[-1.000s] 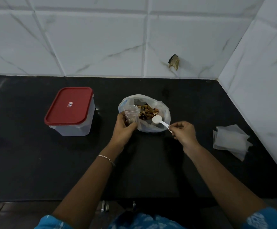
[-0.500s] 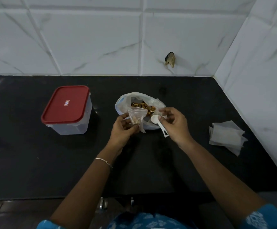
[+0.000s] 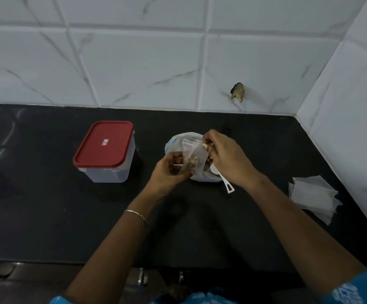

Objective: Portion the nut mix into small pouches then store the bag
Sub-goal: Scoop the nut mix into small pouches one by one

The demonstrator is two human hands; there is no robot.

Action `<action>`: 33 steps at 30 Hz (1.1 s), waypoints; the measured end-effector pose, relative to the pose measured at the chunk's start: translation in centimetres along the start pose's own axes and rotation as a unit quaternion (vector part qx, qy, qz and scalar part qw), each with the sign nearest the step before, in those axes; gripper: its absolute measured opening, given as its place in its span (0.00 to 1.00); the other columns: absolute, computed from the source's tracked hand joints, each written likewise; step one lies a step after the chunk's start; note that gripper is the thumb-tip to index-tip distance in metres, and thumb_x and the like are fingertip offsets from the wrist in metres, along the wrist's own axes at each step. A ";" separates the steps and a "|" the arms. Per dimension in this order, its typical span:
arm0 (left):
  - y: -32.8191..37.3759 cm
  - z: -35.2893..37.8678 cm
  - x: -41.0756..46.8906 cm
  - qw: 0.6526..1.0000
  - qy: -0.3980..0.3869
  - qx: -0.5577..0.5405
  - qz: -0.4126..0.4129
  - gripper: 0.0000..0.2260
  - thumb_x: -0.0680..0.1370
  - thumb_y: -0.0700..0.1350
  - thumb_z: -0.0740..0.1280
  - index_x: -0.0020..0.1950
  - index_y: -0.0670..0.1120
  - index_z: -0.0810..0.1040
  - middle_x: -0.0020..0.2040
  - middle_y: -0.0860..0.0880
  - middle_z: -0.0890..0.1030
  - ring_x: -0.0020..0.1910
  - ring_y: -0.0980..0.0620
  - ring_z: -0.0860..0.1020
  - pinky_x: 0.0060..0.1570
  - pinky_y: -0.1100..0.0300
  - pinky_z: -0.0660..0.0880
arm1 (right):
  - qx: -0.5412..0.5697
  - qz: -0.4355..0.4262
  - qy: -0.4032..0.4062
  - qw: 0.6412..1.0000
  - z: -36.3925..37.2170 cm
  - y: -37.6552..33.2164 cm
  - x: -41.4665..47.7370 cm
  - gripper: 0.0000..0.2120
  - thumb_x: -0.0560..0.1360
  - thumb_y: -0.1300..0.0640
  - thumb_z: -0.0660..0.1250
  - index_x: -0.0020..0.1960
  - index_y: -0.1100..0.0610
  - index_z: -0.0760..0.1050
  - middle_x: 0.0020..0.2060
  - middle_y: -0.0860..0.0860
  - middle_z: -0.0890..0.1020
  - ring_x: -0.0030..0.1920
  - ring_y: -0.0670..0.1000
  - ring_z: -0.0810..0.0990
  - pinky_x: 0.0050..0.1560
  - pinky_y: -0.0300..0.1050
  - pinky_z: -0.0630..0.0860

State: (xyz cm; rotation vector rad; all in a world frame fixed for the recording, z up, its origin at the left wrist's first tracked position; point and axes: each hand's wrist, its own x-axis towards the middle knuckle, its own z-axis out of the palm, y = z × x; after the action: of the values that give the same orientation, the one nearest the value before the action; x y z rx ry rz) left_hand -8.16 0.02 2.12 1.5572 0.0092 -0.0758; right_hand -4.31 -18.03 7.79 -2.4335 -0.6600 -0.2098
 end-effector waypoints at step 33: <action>1.8 -2.0 2.1 0.994 0.052 0.007 0.100 0.03 0.81 0.43 0.63 0.52 0.48 0.76 0.49 0.50 0.81 0.48 0.54 0.82 0.47 0.60 0.79 | 0.194 0.154 0.053 0.967 -0.6 -0.6 1.0 0.11 0.70 0.59 0.76 0.52 0.53 0.79 0.37 0.49 0.84 0.41 0.44 0.83 0.45 0.40 0.79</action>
State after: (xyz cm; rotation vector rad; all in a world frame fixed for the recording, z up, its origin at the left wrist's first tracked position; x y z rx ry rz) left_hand -5.89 1.92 3.80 1.5666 -0.0653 0.1638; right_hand -3.71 -17.54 8.93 -2.0928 -0.2397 -0.0729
